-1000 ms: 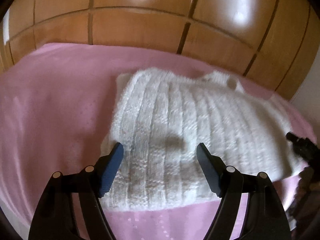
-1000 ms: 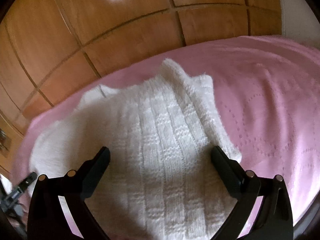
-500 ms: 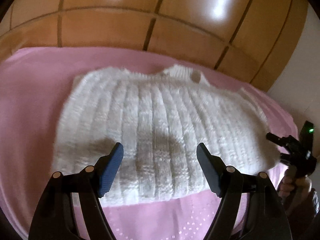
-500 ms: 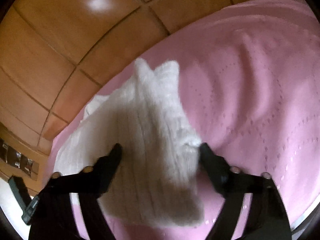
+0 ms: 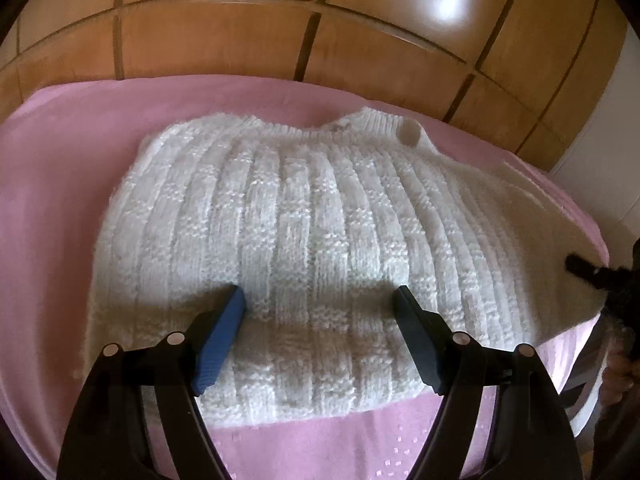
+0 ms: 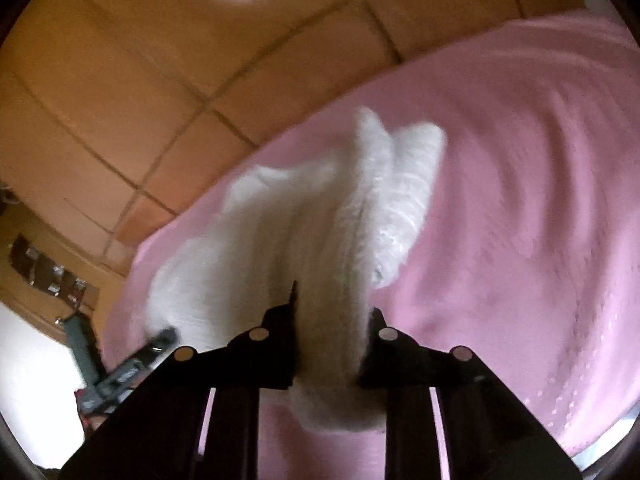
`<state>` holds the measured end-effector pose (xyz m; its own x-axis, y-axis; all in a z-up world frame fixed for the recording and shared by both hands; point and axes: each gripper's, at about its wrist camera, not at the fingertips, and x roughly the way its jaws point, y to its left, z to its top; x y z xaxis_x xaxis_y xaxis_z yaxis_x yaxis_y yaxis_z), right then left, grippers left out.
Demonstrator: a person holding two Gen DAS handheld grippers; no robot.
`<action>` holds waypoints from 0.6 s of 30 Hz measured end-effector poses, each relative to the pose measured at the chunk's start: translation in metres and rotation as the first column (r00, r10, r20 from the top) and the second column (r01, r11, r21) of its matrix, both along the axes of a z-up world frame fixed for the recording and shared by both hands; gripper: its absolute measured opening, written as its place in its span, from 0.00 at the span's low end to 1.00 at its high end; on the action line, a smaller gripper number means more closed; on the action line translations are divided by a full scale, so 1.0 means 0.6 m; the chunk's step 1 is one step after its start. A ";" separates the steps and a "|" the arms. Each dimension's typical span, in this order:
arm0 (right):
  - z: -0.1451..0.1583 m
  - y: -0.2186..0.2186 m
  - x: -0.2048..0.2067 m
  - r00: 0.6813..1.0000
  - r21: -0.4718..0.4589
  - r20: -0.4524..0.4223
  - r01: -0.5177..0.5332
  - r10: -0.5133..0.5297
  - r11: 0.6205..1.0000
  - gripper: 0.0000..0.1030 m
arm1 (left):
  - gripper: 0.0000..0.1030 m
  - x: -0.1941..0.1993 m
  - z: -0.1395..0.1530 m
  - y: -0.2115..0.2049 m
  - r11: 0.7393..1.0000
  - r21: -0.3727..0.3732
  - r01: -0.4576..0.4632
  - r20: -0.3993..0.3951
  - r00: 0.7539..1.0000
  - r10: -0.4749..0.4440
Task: Fold small clothes
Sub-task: 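Grasp the sweater side with the right gripper and fold it over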
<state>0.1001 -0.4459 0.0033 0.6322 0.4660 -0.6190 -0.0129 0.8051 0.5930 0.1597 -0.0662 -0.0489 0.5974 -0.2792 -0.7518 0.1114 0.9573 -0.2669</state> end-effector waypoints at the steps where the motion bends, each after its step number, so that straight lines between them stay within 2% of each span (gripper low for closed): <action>1: 0.013 0.010 0.002 1.000 -0.005 0.016 -0.016 0.016 1.000 0.18 | 0.73 0.000 0.001 0.001 1.000 -0.006 -0.001 -0.002 1.000 0.001; 10: 0.070 0.109 0.029 0.992 -0.068 0.065 -0.105 0.109 0.992 0.15 | 0.73 -0.007 0.011 0.010 0.999 -0.050 0.005 0.004 1.000 -0.005; 12: 0.080 0.140 0.039 0.986 -0.075 0.076 -0.141 0.146 0.987 0.15 | 0.73 -0.008 0.016 0.020 0.995 -0.100 0.018 -0.003 1.000 -0.018; 13: 0.084 0.160 0.043 0.982 -0.084 0.081 -0.164 0.171 0.983 0.15 | 0.73 -0.008 0.019 0.031 0.988 -0.155 0.022 -0.009 1.000 -0.023; 16: 0.085 0.228 0.061 0.964 -0.126 0.082 -0.241 0.252 0.962 0.14 | 0.73 -0.004 0.028 0.069 0.945 -0.325 0.018 -0.023 0.999 -0.027; 18: 0.072 0.275 0.067 0.948 -0.156 0.073 -0.297 0.311 0.942 0.14 | 0.73 -0.002 0.036 0.089 0.912 -0.409 0.025 -0.023 0.999 -0.037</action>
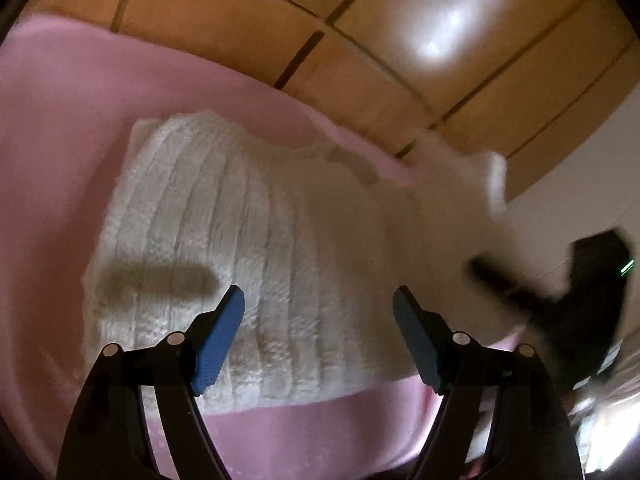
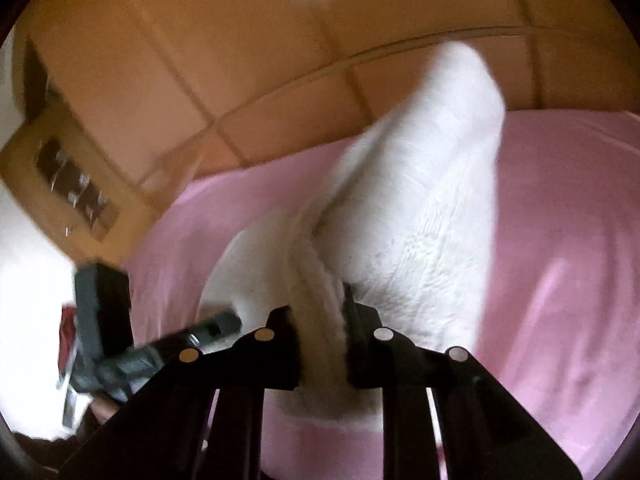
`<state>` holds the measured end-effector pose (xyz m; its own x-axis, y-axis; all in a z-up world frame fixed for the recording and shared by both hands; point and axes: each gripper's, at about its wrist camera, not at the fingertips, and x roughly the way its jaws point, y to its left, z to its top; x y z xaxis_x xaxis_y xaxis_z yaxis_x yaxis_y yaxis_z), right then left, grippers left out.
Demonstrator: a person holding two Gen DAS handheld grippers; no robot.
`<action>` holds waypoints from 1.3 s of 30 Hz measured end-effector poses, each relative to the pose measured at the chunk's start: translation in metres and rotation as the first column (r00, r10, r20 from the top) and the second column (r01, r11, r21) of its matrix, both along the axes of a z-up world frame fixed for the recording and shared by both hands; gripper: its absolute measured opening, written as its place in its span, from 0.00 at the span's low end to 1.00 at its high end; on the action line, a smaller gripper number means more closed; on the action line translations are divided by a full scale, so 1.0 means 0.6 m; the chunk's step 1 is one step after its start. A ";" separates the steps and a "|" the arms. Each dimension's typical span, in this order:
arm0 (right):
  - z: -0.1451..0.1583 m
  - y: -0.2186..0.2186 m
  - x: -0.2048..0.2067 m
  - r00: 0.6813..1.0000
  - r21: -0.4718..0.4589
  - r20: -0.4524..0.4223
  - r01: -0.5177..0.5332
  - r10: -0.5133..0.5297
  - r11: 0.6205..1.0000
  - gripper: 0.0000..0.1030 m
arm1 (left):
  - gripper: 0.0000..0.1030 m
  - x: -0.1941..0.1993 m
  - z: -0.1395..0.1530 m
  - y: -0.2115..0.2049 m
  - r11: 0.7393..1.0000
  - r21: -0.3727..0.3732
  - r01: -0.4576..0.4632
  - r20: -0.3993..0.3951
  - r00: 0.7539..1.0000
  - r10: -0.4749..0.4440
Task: Fold small clothes
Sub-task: 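Grasp the sweater side with the right gripper and fold it over, then grasp the folded edge with the left gripper while the right gripper releases it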
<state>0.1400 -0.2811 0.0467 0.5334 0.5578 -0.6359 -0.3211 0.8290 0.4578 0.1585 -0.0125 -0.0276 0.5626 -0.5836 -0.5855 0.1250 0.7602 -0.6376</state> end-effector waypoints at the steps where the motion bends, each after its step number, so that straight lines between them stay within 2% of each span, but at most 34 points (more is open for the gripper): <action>1: -0.007 0.021 0.002 1.000 -0.011 -0.004 -0.023 0.023 1.000 0.14 | 0.73 0.001 0.005 0.011 0.999 -0.050 0.004 0.006 1.000 -0.004; 3: -0.027 0.062 0.005 0.998 -0.041 -0.014 -0.068 0.067 0.997 0.14 | 0.76 0.003 0.013 0.024 0.994 -0.111 0.007 0.017 1.000 -0.005; 5: -0.045 0.095 0.002 0.995 -0.079 -0.015 -0.104 0.103 0.991 0.14 | 0.83 0.011 0.014 0.030 0.987 -0.159 0.015 0.011 1.000 -0.013; 8: -0.056 0.125 -0.008 0.990 -0.141 0.010 -0.139 0.142 0.980 0.14 | 0.83 0.038 0.002 0.020 0.976 -0.215 0.034 -0.033 0.999 -0.042; 13: -0.059 0.122 -0.018 0.988 -0.150 0.039 -0.144 0.151 0.978 0.14 | 0.85 0.097 -0.014 -0.018 0.954 -0.291 0.075 -0.094 0.990 -0.107; 17: -0.061 0.103 -0.025 0.987 -0.132 0.058 -0.138 0.147 0.982 0.14 | 0.84 0.132 -0.015 -0.063 0.940 -0.320 0.117 -0.114 0.980 -0.161; 18: -0.062 0.098 -0.028 0.987 -0.127 0.061 -0.140 0.148 0.982 0.16 | 0.77 0.140 -0.013 -0.077 0.946 -0.300 0.125 -0.116 0.979 -0.166; 19: -0.061 0.093 -0.029 0.987 -0.119 0.064 -0.142 0.150 0.983 0.20 | 0.49 0.148 -0.011 -0.093 0.963 -0.240 0.121 -0.127 0.980 -0.155; 20: -0.059 0.089 -0.031 0.986 -0.113 0.067 -0.142 0.150 0.983 0.25 | 0.33 0.154 -0.011 -0.102 0.974 -0.194 0.120 -0.137 0.979 -0.148; 21: -0.054 0.080 -0.033 0.985 -0.097 0.072 -0.148 0.155 0.984 0.38 | 0.32 0.163 -0.010 -0.115 0.981 -0.149 0.123 -0.141 0.980 -0.144; 22: -0.048 0.067 -0.037 0.984 -0.075 0.073 -0.160 0.165 0.984 0.48 | 0.28 0.165 -0.008 -0.122 0.983 -0.141 0.118 -0.133 0.981 -0.137; 23: -0.039 0.044 -0.045 0.982 -0.044 0.081 -0.169 0.172 0.985 0.52 | 0.25 0.167 -0.002 -0.128 0.985 -0.129 0.117 -0.123 0.983 -0.133; 25: -0.021 0.005 -0.052 0.982 0.022 0.100 -0.162 0.159 0.987 0.65 | 0.24 0.169 0.011 -0.134 0.988 -0.094 0.120 -0.101 0.986 -0.130; 28: -0.009 -0.078 -0.053 0.993 0.077 0.110 -0.055 0.046 0.996 0.65 | 0.21 0.164 0.030 -0.142 0.992 -0.035 0.125 -0.075 0.989 -0.127; 29: -0.026 -0.118 -0.042 0.996 0.031 0.079 0.045 -0.047 0.998 0.65 | 0.20 0.156 0.037 -0.144 0.992 -0.017 0.124 -0.061 0.990 -0.125; 30: -0.026 -0.118 -0.042 0.996 0.031 0.079 0.045 -0.047 0.998 0.63 | 0.19 0.160 0.048 -0.143 0.993 0.014 0.121 -0.029 0.992 -0.121; 31: -0.055 -0.135 -0.029 0.995 -0.025 0.034 0.100 -0.099 0.995 0.59 | 0.18 0.154 0.061 -0.145 0.992 0.041 0.119 0.001 0.993 -0.119; 34: -0.080 -0.109 -0.023 0.998 -0.044 -0.001 0.063 -0.063 0.997 0.58 | 0.17 0.134 0.100 -0.126 0.990 0.111 0.089 0.103 0.990 -0.100; 39: -0.052 -0.018 -0.035 0.996 -0.045 0.063 -0.060 0.063 0.997 0.57 | 0.16 0.083 0.158 -0.074 0.978 0.208 0.010 0.231 0.971 -0.060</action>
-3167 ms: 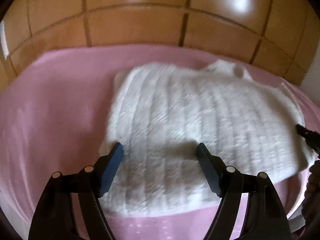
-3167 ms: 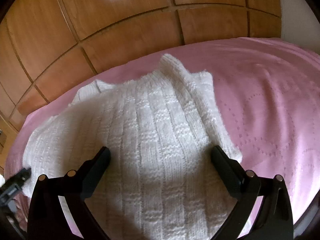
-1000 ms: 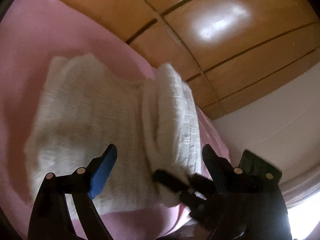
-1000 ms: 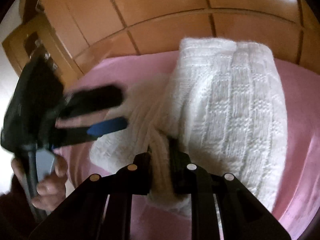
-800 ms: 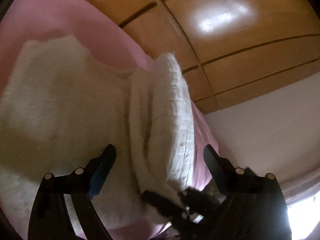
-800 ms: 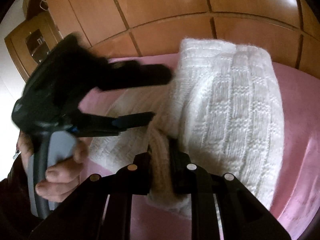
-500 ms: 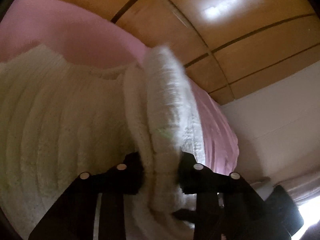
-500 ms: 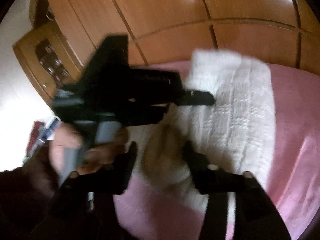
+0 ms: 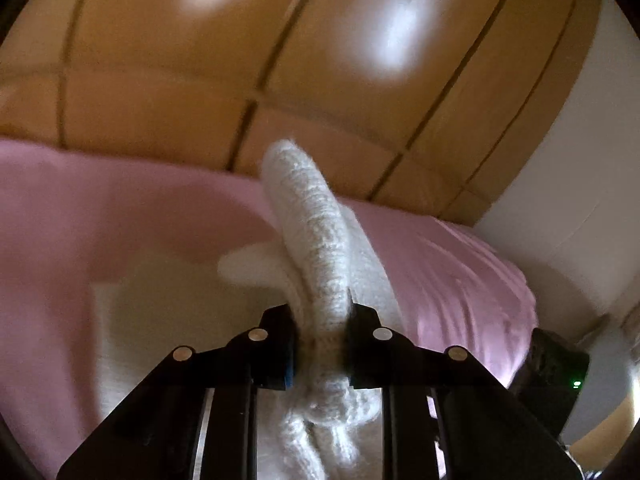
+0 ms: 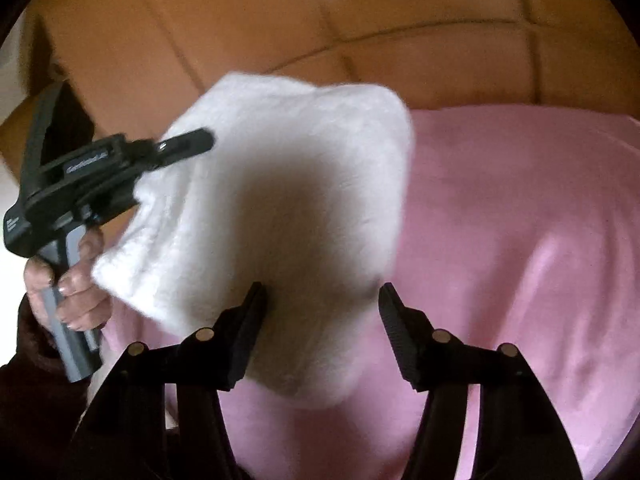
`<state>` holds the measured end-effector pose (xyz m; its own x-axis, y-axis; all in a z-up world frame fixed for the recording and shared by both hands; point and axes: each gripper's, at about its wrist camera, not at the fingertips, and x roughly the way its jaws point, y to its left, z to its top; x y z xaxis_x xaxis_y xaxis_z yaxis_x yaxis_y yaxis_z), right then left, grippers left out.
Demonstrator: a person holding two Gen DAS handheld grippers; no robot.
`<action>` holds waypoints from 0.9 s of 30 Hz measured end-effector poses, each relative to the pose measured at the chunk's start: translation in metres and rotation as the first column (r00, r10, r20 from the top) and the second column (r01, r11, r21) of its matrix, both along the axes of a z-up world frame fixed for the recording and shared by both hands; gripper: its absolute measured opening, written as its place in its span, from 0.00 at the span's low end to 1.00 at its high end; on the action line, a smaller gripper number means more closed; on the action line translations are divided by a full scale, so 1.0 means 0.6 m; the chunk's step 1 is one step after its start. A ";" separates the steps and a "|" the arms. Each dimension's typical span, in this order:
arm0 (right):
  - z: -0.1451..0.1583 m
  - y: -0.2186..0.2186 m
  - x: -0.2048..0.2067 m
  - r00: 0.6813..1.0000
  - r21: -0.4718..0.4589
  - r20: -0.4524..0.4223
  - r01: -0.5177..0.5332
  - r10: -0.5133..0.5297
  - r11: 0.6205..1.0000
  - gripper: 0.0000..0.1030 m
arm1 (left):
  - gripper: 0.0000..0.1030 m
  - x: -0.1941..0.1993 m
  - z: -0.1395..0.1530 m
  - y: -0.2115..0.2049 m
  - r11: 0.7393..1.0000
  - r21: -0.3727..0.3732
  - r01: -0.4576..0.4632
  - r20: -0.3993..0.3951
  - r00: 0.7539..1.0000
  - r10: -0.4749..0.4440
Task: Fold small clothes
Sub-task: 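Grasp the folded edge with the left gripper while the right gripper releases it, then press the folded sweater bundle with both open grippers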
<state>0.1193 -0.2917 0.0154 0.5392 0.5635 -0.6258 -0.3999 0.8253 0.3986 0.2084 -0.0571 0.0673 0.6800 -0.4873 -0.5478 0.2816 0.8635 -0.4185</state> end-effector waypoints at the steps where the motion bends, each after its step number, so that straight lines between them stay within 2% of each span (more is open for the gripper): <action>1: 0.004 0.023 -0.002 1.000 -0.011 0.010 -0.028 0.028 1.000 0.57 | 0.16 -0.008 0.007 0.018 1.000 0.017 -0.023 0.015 1.000 0.023; 3: 0.004 0.038 -0.004 0.999 -0.012 0.006 -0.047 0.047 0.999 0.57 | 0.16 -0.016 0.006 0.055 0.997 0.028 -0.069 0.017 0.997 0.069; 4: -0.004 0.079 0.001 0.996 -0.027 -0.007 -0.088 0.088 0.996 0.57 | 0.16 -0.019 -0.002 0.074 0.994 0.042 -0.103 0.007 0.995 0.103; 8: -0.035 0.151 0.008 0.996 -0.191 -0.009 -0.094 0.094 0.977 0.57 | 0.16 0.001 -0.090 0.130 0.982 0.077 -0.174 -0.150 0.971 0.184; 10: -0.038 0.162 0.004 0.996 -0.251 0.007 -0.083 0.087 0.964 0.57 | 0.17 0.002 -0.122 0.137 0.980 0.075 -0.182 -0.194 0.962 0.194; 12: -0.039 0.163 0.002 0.996 -0.276 0.003 -0.084 0.089 0.957 0.57 | 0.19 0.002 -0.140 0.134 0.979 0.074 -0.191 -0.200 0.959 0.202; 14: -0.035 0.163 0.007 0.995 -0.269 -0.011 -0.100 0.101 0.958 0.57 | 0.28 0.003 -0.135 0.131 0.969 0.083 -0.230 -0.189 0.952 0.242; 15: -0.032 0.161 0.008 0.994 -0.255 -0.016 -0.111 0.110 0.960 0.58 | 0.36 0.000 -0.130 0.131 0.964 0.090 -0.249 -0.188 0.947 0.262; 16: -0.028 0.147 0.000 0.993 -0.238 -0.021 -0.120 0.118 0.964 0.59 | 0.38 -0.002 -0.122 0.131 0.958 0.093 -0.271 -0.180 0.942 0.284; 20: 0.029 0.113 -0.009 0.995 -0.135 0.010 -0.095 0.097 0.986 0.61 | 0.38 -0.029 -0.091 0.139 0.940 0.128 -0.317 -0.117 0.936 0.332; 23: 0.055 0.110 0.025 0.999 -0.103 0.030 -0.033 0.037 0.994 0.62 | 0.38 -0.056 -0.064 0.125 0.943 0.125 -0.308 -0.054 0.947 0.317; 26: 0.066 0.115 0.069 0.999 -0.102 0.041 0.013 -0.009 0.995 0.62 | 0.38 -0.059 -0.069 0.122 0.953 0.137 -0.272 -0.054 0.958 0.281; 27: 0.065 0.119 0.087 0.999 -0.093 0.034 0.023 -0.020 0.995 0.62 | 0.38 -0.052 -0.081 0.112 0.952 0.162 -0.259 -0.061 0.961 0.271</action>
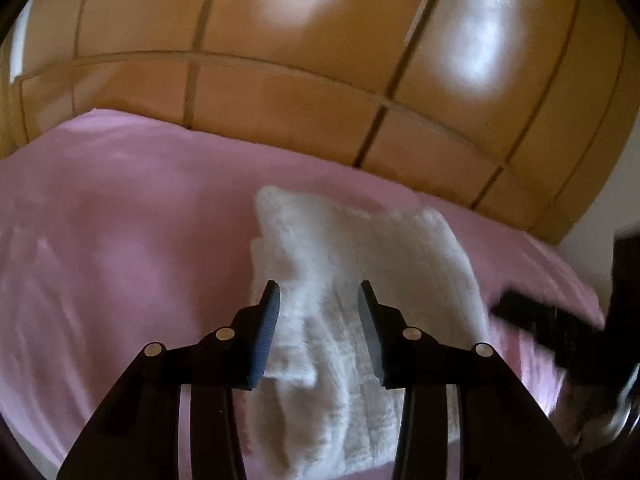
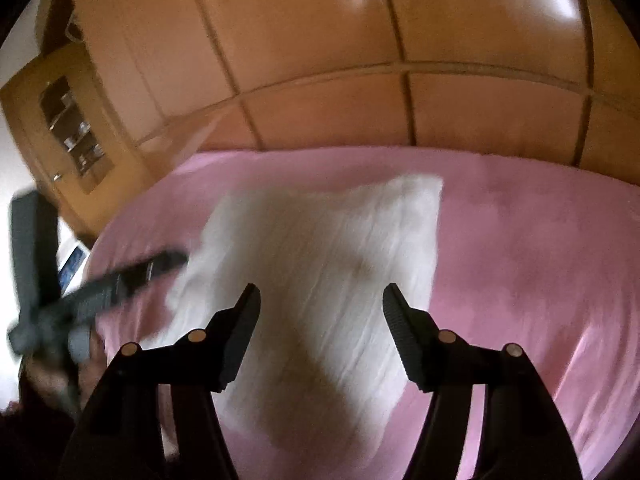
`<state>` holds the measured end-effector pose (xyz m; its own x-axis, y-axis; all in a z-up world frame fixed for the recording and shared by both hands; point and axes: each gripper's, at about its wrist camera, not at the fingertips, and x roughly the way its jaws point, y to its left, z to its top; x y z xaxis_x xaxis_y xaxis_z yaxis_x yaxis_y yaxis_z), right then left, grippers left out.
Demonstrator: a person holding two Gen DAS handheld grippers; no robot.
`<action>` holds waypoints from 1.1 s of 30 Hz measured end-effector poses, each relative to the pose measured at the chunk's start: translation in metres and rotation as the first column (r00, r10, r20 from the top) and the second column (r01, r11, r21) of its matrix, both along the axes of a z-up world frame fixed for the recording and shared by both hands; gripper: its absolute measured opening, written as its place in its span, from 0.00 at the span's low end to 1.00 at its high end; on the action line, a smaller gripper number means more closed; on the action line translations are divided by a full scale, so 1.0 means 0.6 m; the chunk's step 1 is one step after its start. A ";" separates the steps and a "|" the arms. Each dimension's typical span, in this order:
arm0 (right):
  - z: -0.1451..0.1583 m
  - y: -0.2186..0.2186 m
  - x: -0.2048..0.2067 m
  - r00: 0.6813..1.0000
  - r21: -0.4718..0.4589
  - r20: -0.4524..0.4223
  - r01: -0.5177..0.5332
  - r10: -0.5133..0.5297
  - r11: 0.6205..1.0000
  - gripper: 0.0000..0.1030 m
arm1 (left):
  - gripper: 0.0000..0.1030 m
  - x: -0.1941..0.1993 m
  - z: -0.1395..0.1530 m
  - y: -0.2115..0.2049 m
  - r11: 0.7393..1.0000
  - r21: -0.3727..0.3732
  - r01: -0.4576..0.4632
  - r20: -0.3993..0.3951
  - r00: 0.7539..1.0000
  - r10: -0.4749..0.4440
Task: Fold small clothes
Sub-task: 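Press the folded sweater bundle with both open grippers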
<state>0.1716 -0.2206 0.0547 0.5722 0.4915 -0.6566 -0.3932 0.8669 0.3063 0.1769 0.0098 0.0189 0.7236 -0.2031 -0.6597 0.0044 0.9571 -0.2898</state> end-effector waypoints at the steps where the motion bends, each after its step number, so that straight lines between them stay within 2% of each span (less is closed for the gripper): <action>1: -0.001 0.005 0.011 1.000 0.002 -0.003 0.003 -0.003 1.000 0.62 | 0.38 0.006 -0.014 -0.008 1.000 0.031 -0.002 -0.022 1.000 0.003; 4: -0.026 0.030 0.064 0.999 -0.033 -0.037 0.012 -0.013 0.999 0.62 | 0.38 0.014 -0.043 -0.017 0.996 0.093 -0.011 -0.062 0.998 0.017; 6: -0.049 0.023 0.070 0.998 -0.069 -0.065 0.008 -0.012 0.998 0.62 | 0.41 0.015 -0.051 -0.020 0.992 0.127 -0.019 -0.047 0.999 0.025; 8: -0.069 0.033 0.081 0.998 -0.097 -0.052 0.014 -0.019 0.995 0.63 | 0.41 0.011 -0.054 -0.024 0.988 0.153 -0.008 -0.038 0.999 0.014; 11: -0.071 0.031 0.071 0.999 -0.080 -0.016 0.028 -0.029 0.996 0.65 | 0.41 0.002 -0.056 -0.026 0.986 0.167 -0.005 -0.036 0.999 0.011; 13: -0.071 0.023 0.062 0.999 -0.056 0.001 0.036 -0.036 0.998 0.72 | 0.41 0.006 -0.054 -0.018 0.988 0.153 -0.006 -0.040 0.999 0.013; 14: -0.070 0.021 0.061 0.999 -0.053 0.005 0.041 -0.041 0.998 0.76 | 0.46 0.011 -0.056 -0.017 0.989 0.151 -0.007 -0.040 0.999 0.013; 15: -0.068 0.020 0.058 0.999 -0.060 0.011 0.051 -0.051 0.997 0.85 | 0.51 0.008 -0.054 -0.015 0.988 0.156 -0.011 -0.035 0.999 0.017; 16: -0.065 0.019 0.055 0.998 -0.061 0.016 0.059 -0.058 0.996 0.91 | 0.59 0.004 -0.052 -0.014 0.985 0.171 -0.023 -0.028 0.999 0.029; 26: -0.074 -0.027 -0.010 0.997 -0.010 -0.008 0.078 -0.078 0.997 0.92 | 0.61 -0.006 -0.059 -0.002 0.987 0.157 -0.043 -0.039 0.998 0.049; 30: -0.091 -0.038 -0.043 0.997 0.013 -0.055 0.049 -0.048 0.999 0.93 | 0.61 -0.011 -0.057 -0.004 0.986 0.159 -0.044 -0.040 0.998 0.050; 33: -0.119 -0.032 -0.064 0.994 0.004 -0.111 0.008 -0.008 1.000 0.93 | 0.69 -0.014 -0.062 0.000 0.987 0.156 -0.048 -0.047 0.997 0.056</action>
